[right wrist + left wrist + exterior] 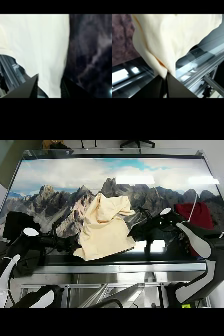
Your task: Fold the shirts.
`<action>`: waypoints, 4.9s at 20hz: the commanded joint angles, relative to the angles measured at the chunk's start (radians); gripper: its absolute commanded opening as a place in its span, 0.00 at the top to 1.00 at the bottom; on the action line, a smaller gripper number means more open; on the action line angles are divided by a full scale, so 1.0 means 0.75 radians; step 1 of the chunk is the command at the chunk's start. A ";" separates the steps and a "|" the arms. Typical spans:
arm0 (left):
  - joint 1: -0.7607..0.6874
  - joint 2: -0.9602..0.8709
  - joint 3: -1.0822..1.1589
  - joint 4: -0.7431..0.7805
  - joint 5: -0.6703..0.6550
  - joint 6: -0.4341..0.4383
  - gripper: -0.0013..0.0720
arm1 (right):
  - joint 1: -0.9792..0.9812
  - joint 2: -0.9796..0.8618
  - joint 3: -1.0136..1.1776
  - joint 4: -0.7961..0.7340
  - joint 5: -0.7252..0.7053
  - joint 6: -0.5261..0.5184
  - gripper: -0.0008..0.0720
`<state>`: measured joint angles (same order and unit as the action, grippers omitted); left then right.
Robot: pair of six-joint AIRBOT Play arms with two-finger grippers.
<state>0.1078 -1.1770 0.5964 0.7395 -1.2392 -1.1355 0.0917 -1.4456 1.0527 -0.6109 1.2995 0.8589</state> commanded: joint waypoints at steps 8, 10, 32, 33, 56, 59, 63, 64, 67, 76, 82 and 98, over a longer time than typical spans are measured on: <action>0.001 0.226 0.140 -0.264 -0.107 0.024 0.96 | 0.087 0.347 0.157 0.168 0.106 0.069 0.96; 0.001 0.361 0.326 -0.345 -0.156 -0.032 0.96 | 0.087 0.497 0.313 0.191 0.066 0.111 0.96; -0.283 -0.218 1.541 -0.032 0.332 0.008 0.96 | 0.075 0.276 1.181 -0.634 -0.472 0.222 0.97; -0.322 -0.338 1.542 0.060 0.370 0.009 0.96 | 0.061 0.177 1.181 -0.695 -0.474 0.270 0.97; -0.122 -0.202 0.423 0.268 -0.244 -0.404 0.08 | -0.275 -0.422 1.182 -0.731 -0.380 0.491 0.97; -0.216 -0.086 0.137 0.212 -0.068 -0.407 0.08 | -0.275 -0.421 1.182 -0.726 -0.352 0.491 0.97; -0.301 -0.004 -0.061 0.125 0.081 -0.408 0.08 | -0.275 -0.414 1.182 -0.726 -0.325 0.492 0.97; -0.318 0.009 -0.090 0.125 0.130 -0.409 0.08 | -0.275 -0.412 1.182 -0.725 -0.323 0.492 0.97; -0.348 0.026 -0.154 0.100 0.285 -0.417 0.08 | -0.275 -0.411 1.182 -0.706 -0.324 0.492 0.97; -0.321 0.025 -0.045 0.004 0.697 -0.258 0.96 | -0.280 -0.398 1.183 -0.733 -0.215 0.500 0.97; 0.064 -0.061 0.421 0.074 0.634 -0.170 0.96 | -0.385 -0.320 1.163 -0.778 0.229 0.730 0.97; 0.076 -0.804 1.582 0.248 -0.319 -0.354 0.09 | -0.236 0.342 0.243 -0.462 -0.171 0.761 0.96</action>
<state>0.1516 -1.7546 1.7008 0.9180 -1.2507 -1.3449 -0.0879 -1.1992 1.2602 -0.9878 1.2327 1.4113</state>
